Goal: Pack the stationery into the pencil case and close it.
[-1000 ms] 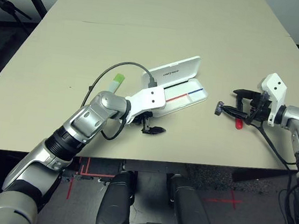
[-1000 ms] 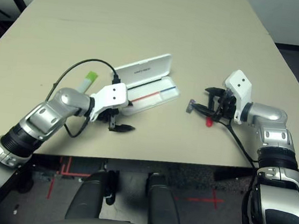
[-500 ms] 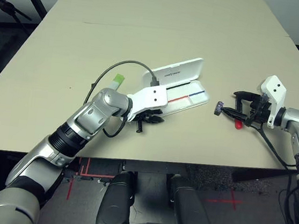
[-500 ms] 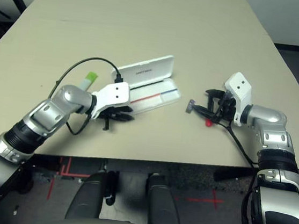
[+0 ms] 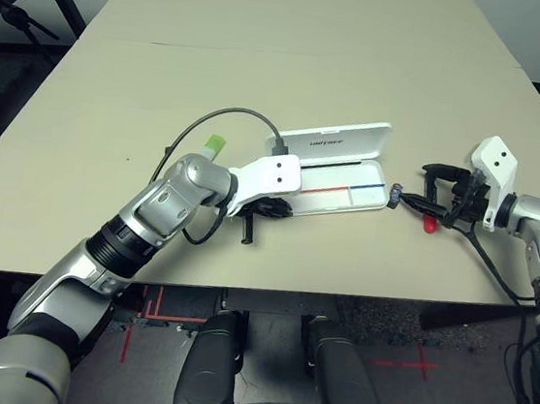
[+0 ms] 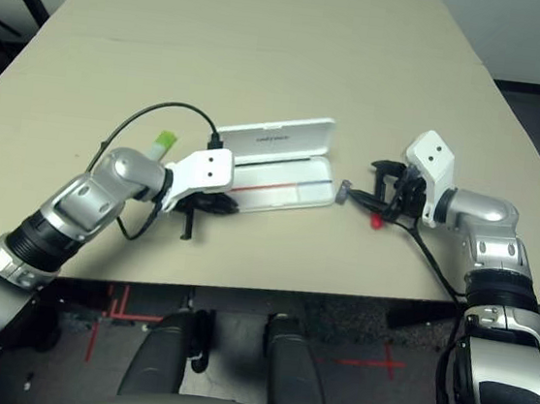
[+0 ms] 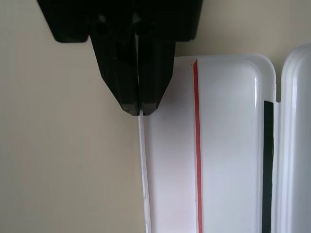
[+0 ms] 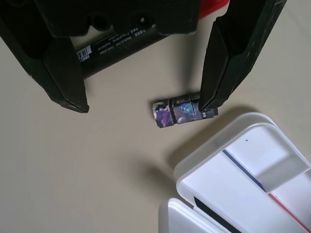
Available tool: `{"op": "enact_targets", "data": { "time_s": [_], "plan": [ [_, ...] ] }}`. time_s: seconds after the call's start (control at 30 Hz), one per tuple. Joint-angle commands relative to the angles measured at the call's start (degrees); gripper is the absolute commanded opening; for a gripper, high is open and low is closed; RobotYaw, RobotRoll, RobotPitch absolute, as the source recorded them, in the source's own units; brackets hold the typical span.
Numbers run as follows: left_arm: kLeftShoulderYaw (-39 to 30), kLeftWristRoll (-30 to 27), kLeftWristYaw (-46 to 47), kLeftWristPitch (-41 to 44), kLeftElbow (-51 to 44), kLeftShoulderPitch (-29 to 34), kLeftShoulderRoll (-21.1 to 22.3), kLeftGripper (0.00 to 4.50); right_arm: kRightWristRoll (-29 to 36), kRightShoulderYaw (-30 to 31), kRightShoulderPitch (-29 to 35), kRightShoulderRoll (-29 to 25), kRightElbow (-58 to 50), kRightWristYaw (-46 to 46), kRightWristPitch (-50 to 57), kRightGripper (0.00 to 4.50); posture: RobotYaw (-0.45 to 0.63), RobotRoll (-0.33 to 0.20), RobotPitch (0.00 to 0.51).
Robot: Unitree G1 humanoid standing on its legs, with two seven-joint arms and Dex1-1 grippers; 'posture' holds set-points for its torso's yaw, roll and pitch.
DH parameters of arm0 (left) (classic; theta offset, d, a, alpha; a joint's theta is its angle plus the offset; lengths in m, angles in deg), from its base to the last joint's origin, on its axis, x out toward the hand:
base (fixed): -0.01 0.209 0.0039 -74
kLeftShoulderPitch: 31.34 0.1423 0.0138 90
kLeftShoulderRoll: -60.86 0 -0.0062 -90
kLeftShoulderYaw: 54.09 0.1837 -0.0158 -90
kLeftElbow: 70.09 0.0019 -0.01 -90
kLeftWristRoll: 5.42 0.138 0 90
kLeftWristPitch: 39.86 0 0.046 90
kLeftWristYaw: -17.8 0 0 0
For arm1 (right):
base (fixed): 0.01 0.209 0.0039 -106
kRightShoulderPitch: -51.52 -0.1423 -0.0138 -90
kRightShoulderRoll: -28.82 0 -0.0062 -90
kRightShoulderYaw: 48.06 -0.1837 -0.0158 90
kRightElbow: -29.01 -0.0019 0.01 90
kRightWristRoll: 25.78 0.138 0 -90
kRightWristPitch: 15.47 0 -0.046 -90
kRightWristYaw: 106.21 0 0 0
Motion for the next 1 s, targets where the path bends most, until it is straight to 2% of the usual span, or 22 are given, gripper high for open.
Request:
{"op": "enact_targets", "data": {
  "time_s": [0.03, 0.3, 1.0],
  "plan": [
    [0.95, 1.42, -2.5, -1.3, -1.17, 0.01, 2.29, 0.02, 0.98, 0.66, 0.81, -1.47, -1.72, 3.58, 0.49, 4.5, -0.07, 0.0, 0.153],
    [0.8, 0.6, -6.09, -0.77, -5.1, 2.45, 6.16, 0.02, 2.49, 2.1, 2.43, -3.09, -7.12, 11.23, 4.17, 4.5, -0.07, 0.0, 0.147],
    [-1.23, 0.2, -5.41, 2.91, -8.87, 5.35, 6.59, 0.02, 2.93, 5.05, 3.94, -2.65, -10.99, 14.19, 6.37, 4.5, -0.05, 0.0, 0.148]
  ]
}}
